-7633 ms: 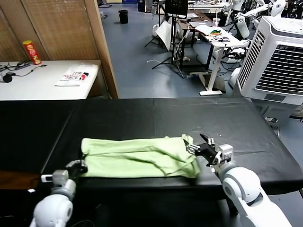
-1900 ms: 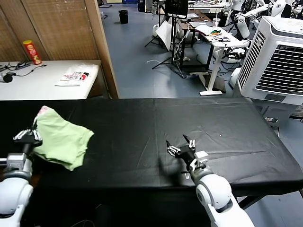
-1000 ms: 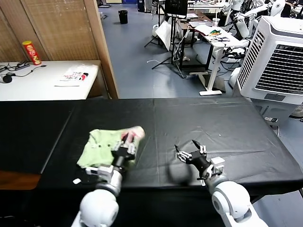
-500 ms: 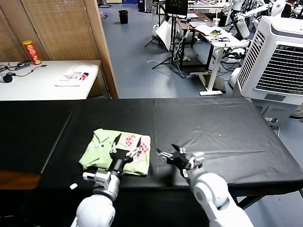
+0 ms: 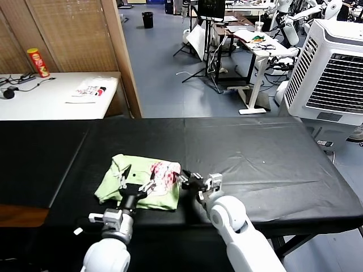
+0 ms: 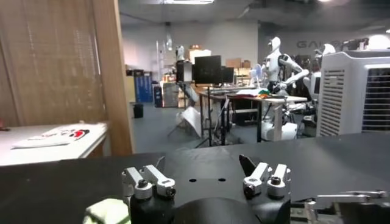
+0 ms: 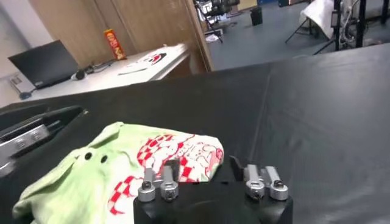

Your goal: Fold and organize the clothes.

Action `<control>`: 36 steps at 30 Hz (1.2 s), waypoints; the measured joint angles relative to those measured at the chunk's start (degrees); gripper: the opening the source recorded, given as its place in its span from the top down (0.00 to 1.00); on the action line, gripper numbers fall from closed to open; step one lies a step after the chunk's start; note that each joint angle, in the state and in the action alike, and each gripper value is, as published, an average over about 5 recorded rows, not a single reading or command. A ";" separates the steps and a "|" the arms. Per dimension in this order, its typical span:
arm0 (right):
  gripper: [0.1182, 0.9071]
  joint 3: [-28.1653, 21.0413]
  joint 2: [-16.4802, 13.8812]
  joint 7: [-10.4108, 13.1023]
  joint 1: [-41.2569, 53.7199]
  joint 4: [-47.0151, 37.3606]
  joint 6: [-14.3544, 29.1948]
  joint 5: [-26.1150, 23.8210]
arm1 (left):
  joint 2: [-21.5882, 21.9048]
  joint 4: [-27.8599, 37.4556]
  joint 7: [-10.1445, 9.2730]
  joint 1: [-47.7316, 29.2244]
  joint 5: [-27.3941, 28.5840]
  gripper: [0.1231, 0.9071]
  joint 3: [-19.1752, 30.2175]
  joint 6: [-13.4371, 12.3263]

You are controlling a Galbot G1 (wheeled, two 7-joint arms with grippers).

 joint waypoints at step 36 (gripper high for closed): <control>0.16 7.40 -13.70 -4.79 -6.56 7.76 15.42 -15.72 | 1.94 -0.58 -2.61 6.25 -3.71 0.14 -3.34 -5.58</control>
